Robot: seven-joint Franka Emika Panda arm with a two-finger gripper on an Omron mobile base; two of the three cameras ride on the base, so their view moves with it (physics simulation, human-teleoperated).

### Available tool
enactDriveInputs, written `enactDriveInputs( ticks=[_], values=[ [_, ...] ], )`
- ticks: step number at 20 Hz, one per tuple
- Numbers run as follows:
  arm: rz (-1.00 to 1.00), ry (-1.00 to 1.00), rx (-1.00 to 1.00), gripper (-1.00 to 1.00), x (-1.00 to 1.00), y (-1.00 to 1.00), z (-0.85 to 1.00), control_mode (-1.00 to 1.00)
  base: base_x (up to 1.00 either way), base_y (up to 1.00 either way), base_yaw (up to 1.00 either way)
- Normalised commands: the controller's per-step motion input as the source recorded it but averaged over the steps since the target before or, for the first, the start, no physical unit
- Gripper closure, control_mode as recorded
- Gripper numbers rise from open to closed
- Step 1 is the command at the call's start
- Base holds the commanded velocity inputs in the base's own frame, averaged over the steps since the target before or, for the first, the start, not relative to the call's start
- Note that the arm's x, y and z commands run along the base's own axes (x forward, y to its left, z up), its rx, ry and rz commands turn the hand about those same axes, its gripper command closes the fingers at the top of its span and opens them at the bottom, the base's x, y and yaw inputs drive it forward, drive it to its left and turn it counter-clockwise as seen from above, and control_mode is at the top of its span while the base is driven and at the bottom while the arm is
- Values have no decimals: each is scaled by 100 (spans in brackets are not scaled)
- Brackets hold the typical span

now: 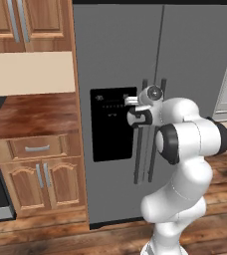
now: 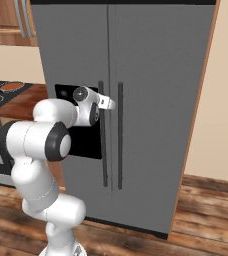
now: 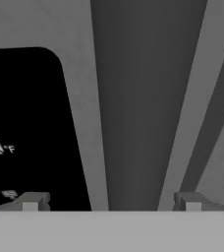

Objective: Retrieve the steak from the fridge and place it on the saucepan with marinade on the stove.

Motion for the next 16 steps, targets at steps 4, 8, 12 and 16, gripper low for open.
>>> enactDriveInputs(
  ticks=[4, 8, 12, 16],
  values=[
    [1, 0, 0, 100, 34, 0, -3, -100, 0, 0, 0],
    [0, 0, 0, 100, 0, 0, 0, -100, 0, 0, 0],
    [0, 0, 0, 100, -19, 5, 0, -100, 0, 0, 0],
    [0, 5, 0, 100, -42, 26, 0, -100, 0, 0, 0]
  ],
)
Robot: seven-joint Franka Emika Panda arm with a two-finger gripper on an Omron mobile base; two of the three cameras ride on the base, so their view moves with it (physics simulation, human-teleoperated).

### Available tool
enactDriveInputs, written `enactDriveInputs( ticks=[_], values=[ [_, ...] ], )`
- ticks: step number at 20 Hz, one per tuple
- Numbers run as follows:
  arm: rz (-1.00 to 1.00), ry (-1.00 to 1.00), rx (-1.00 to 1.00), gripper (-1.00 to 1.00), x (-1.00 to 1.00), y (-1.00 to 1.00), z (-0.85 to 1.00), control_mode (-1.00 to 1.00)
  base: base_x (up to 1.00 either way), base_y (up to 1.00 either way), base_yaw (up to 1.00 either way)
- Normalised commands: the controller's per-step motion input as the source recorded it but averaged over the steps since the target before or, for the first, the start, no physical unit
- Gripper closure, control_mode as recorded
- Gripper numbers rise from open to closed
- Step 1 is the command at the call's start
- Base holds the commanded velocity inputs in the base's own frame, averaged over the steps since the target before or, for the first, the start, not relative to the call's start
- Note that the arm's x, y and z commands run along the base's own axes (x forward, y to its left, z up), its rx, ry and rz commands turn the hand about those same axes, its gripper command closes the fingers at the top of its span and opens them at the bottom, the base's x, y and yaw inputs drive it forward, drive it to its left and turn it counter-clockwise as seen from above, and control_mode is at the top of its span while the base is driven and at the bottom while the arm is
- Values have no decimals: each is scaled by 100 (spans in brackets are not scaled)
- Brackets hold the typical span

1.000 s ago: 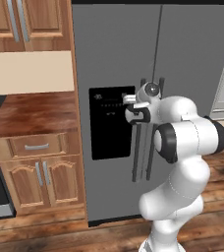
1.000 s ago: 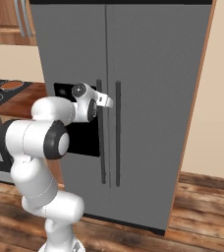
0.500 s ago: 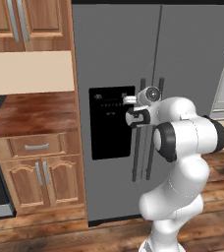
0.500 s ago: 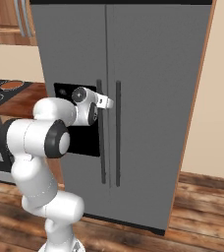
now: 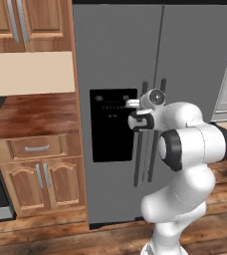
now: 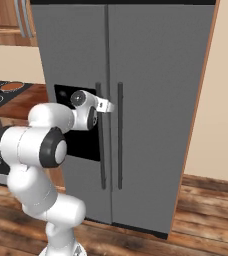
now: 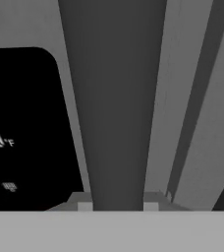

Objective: Retrieve the steak from the fridge and place it on the saucepan with marinade on the stove.

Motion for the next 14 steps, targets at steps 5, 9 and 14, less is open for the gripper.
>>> enactDriveInputs(
  ticks=[5, 9, 14],
  values=[
    [0, 8, 0, 100, -39, 36, 0, -100, 0, 0, 0],
    [0, 3, 0, 100, -9, 49, 0, -100, 0, 0, 0],
    [-1, 1, -2, 100, 0, 62, -1, -100, 0, 0, 0]
  ],
)
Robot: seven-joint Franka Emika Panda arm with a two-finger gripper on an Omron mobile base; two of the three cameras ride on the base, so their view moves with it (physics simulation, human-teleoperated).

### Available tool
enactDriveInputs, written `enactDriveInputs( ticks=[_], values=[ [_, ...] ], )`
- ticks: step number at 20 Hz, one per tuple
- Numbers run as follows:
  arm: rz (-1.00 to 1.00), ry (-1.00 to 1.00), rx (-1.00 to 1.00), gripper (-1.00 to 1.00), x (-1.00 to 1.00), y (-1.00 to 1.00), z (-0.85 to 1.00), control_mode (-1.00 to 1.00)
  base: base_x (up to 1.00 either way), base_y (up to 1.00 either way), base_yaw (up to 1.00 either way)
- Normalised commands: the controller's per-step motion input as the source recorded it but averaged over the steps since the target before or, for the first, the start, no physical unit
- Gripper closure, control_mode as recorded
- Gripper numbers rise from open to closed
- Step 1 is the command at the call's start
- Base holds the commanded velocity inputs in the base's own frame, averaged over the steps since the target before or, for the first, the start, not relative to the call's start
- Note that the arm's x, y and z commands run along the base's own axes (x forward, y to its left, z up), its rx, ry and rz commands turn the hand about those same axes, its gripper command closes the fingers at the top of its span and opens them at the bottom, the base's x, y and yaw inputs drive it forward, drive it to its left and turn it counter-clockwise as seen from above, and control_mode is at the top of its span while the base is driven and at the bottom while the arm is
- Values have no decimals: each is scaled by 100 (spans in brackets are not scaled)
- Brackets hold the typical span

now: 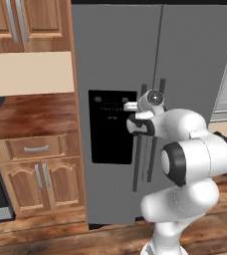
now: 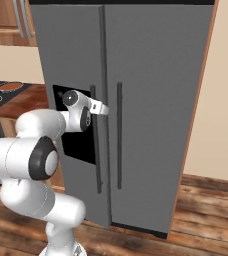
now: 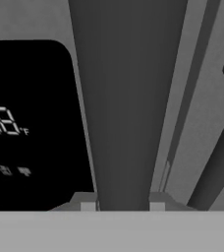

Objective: Retrieve the steak from the fridge and place it on the saucepan with marinade on the stove.

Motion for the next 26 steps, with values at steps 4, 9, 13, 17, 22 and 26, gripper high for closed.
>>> enactDriveInputs(
  ticks=[4, 9, 13, 17, 22, 26],
  values=[
    [-6, 1, -3, 100, -11, 77, -8, -100, 0, 0, 0],
    [-11, 0, 0, 100, -27, 79, -10, -100, 0, 0, 0],
    [-13, 3, 0, 100, -37, 86, -5, -100, 0, 0, 0],
    [-12, 2, 0, 100, -37, 86, 0, -100, 0, 0, 0],
    [-13, 4, 0, 100, -37, 85, 0, -100, 0, 0, 0],
    [-13, 7, 0, 100, -36, 90, -3, -100, 0, 0, 0]
  ],
)
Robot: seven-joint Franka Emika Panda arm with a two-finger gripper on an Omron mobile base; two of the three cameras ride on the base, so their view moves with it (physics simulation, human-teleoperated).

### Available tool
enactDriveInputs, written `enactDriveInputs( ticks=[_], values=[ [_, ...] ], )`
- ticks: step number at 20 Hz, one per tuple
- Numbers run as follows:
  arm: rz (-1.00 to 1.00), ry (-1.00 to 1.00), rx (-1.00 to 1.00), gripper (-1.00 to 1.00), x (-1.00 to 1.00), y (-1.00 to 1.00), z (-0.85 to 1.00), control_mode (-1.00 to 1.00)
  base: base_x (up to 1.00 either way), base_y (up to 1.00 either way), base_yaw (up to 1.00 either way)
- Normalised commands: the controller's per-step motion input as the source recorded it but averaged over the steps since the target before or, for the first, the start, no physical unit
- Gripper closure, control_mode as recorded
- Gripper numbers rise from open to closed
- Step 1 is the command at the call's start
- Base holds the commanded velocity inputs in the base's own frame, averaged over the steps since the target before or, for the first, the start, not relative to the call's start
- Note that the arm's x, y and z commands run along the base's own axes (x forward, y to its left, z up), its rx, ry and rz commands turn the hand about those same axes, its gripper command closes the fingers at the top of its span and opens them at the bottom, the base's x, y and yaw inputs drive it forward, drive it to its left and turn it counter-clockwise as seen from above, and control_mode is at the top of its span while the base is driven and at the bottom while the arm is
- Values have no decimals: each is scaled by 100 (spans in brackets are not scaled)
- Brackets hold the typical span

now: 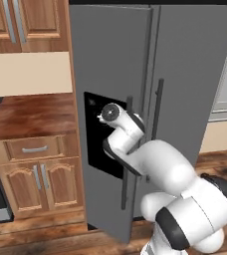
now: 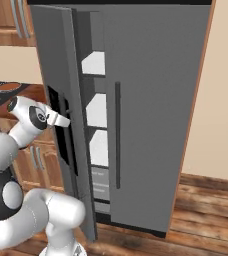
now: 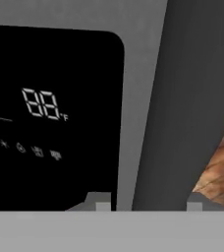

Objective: Retrieve the steak from the fridge and place it on the saucepan with marinade on the stove.

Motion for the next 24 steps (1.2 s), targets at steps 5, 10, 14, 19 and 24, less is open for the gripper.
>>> enactDriveInputs(
  ticks=[5, 10, 14, 19, 24],
  values=[
    [-12, 12, 0, 100, -33, 96, -6, -100, 0, 0, 0],
    [-11, 13, 0, 100, -36, 97, -8, -100, 0, 0, 0],
    [-10, 13, 0, 100, -38, 97, -14, -100, 0, 0, 0],
    [-7, 8, 0, 100, -42, 99, -34, -100, 0, 0, 0],
    [-4, -2, 0, 100, -20, 57, -23, -100, 0, 0, 0]
  ],
)
